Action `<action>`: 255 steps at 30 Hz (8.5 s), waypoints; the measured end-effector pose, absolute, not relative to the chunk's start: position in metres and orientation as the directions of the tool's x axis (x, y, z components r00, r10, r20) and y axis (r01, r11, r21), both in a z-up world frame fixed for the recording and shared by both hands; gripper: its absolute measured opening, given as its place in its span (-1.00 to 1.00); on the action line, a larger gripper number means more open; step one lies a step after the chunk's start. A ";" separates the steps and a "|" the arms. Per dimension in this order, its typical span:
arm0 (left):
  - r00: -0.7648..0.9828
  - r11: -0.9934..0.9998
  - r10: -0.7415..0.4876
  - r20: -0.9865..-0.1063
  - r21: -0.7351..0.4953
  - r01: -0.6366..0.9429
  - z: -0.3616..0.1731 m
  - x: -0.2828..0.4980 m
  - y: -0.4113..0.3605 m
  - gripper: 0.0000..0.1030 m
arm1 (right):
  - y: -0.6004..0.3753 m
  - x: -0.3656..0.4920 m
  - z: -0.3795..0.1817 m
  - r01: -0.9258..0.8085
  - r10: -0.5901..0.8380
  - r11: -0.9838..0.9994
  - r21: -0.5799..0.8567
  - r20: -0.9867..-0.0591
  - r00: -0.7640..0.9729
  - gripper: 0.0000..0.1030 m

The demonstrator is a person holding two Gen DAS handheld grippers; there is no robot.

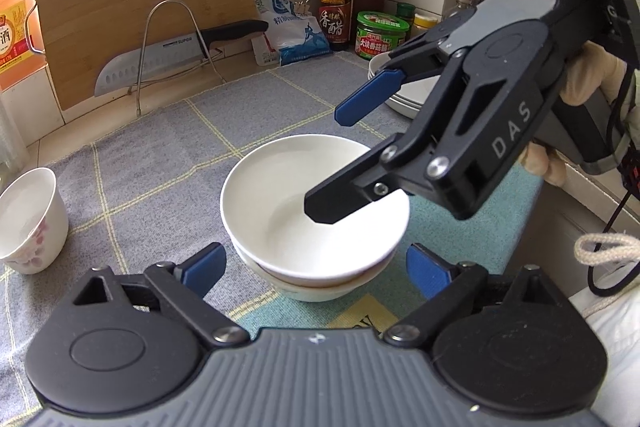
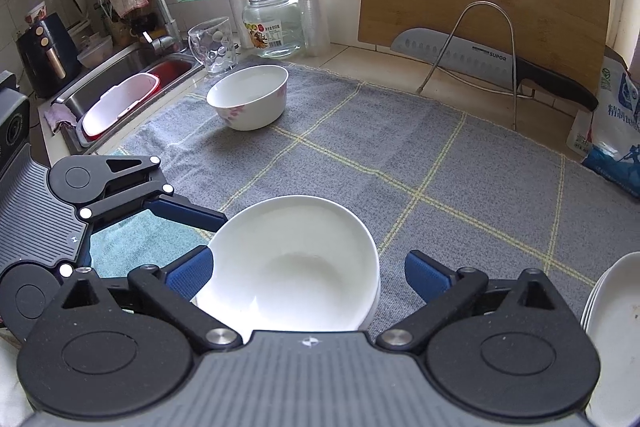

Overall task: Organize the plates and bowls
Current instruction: 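Withdraw the right tool and move it to the flower-print bowl, then grasp the rim of the white flower-print bowl with the right tool, then lift the flower-print bowl with the right tool and carry it to the bowl stack, then lower the flower-print bowl onto the bowl stack and open the right tool, then grasp the stacked bowls from opposite sides with the left and right tools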

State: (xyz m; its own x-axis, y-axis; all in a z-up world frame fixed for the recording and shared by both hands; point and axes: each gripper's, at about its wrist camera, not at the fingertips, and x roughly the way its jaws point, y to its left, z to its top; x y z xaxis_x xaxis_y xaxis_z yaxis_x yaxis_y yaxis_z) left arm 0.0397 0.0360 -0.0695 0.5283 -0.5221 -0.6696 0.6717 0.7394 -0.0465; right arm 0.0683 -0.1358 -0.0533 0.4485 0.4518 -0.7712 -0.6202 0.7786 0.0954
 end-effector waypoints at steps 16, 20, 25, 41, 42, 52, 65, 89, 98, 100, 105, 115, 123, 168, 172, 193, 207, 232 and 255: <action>0.639 0.850 -0.419 -0.645 -0.031 0.526 -0.056 0.040 0.081 0.87 | -0.112 0.069 -0.041 -0.630 0.388 0.775 -0.057 -0.744 0.544 1.00; 0.678 0.890 -0.359 -0.641 -0.017 0.455 -0.054 0.048 0.100 0.88 | -0.098 0.071 -0.039 -0.641 0.395 0.764 -0.075 -0.732 0.556 1.00; 0.711 0.932 -0.276 -0.646 -0.001 0.361 -0.052 0.063 0.128 0.89 | -0.076 0.074 -0.038 -0.651 0.412 0.754 -0.080 -0.715 0.565 1.00; 0.712 0.969 -0.154 -0.685 0.038 0.246 -0.058 0.142 0.203 0.89 | 0.023 0.104 -0.055 -0.634 0.385 0.762 -0.134 -0.694 0.609 1.00; 0.712 0.969 -0.151 -0.686 0.041 0.245 -0.057 0.145 0.206 0.89 | 0.027 0.108 -0.056 -0.633 0.380 0.762 -0.137 -0.698 0.607 1.00; 0.692 0.956 -0.192 -0.696 0.028 0.293 -0.062 0.186 0.221 0.89 | 0.057 0.123 -0.076 -0.628 0.342 0.759 -0.169 -0.718 0.606 1.00; 0.640 0.928 -0.281 -0.715 -0.031 0.372 -0.078 0.228 0.221 0.84 | 0.082 0.150 -0.097 -0.622 0.303 0.762 -0.179 -0.750 0.587 1.00; 0.551 0.872 -0.400 -0.732 -0.119 0.475 -0.085 0.243 0.217 0.26 | 0.092 0.165 -0.110 -0.685 0.321 0.705 -0.184 -0.778 0.540 0.63; 0.532 0.861 -0.420 -0.735 -0.139 0.488 -0.084 0.246 0.217 0.24 | 0.091 0.168 -0.109 -0.691 0.334 0.703 -0.171 -0.777 0.533 0.61; 0.532 0.862 -0.423 -0.734 -0.144 0.486 -0.083 0.246 0.217 0.24 | 0.091 0.168 -0.109 -0.689 0.333 0.704 -0.170 -0.778 0.533 0.61; 0.532 0.860 -0.423 -0.733 -0.140 0.490 -0.080 0.243 0.216 0.24 | 0.088 0.165 -0.105 -0.691 0.340 0.703 -0.165 -0.776 0.531 0.61; 0.549 0.862 -0.425 -0.720 -0.136 0.489 -0.062 0.223 0.209 0.23 | 0.077 0.152 -0.088 -0.703 0.369 0.694 -0.157 -0.761 0.533 0.61; 0.567 0.868 -0.416 -0.711 -0.125 0.481 -0.047 0.204 0.196 0.23 | 0.059 0.137 -0.075 -0.713 0.397 0.686 -0.143 -0.748 0.532 0.61; 0.574 0.839 -0.439 -0.692 -0.087 0.537 -0.005 0.095 0.024 0.24 | -0.119 0.031 -0.026 -0.686 0.429 0.719 -0.115 -0.702 0.568 0.61; 0.558 0.831 -0.448 -0.698 -0.096 0.548 -0.010 0.089 0.017 0.24 | -0.126 0.025 -0.029 -0.683 0.424 0.723 -0.105 -0.714 0.558 0.61; 0.544 0.797 -0.439 -0.715 -0.029 0.604 -0.026 0.069 -0.003 0.26 | -0.138 0.017 -0.047 -0.666 0.406 0.744 -0.053 -0.755 0.515 0.61; 0.561 0.791 -0.451 -0.694 -0.020 0.612 -0.026 0.067 -0.002 0.67 | -0.138 0.018 -0.046 -0.660 0.409 0.749 -0.063 -0.740 0.534 0.99; 0.533 0.783 -0.486 -0.693 -0.075 0.617 -0.032 0.025 0.042 0.87 | -0.158 0.016 -0.057 -0.681 0.383 0.726 -0.095 -0.767 0.515 1.00; 0.306 0.515 -0.647 -0.699 -0.104 0.851 -0.077 0.073 0.043 0.83 | -0.134 0.042 -0.096 -0.708 0.316 0.699 -0.103 -0.843 0.435 0.93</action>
State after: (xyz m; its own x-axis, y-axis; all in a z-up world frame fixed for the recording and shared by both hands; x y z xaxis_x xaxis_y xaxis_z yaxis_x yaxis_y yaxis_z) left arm 0.0734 0.0427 -0.0771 0.3061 -0.6466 -0.6987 0.8508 0.5151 -0.1041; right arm 0.0422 -0.1336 -0.0960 0.4350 0.3155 -0.8433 -0.7076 0.6990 -0.1034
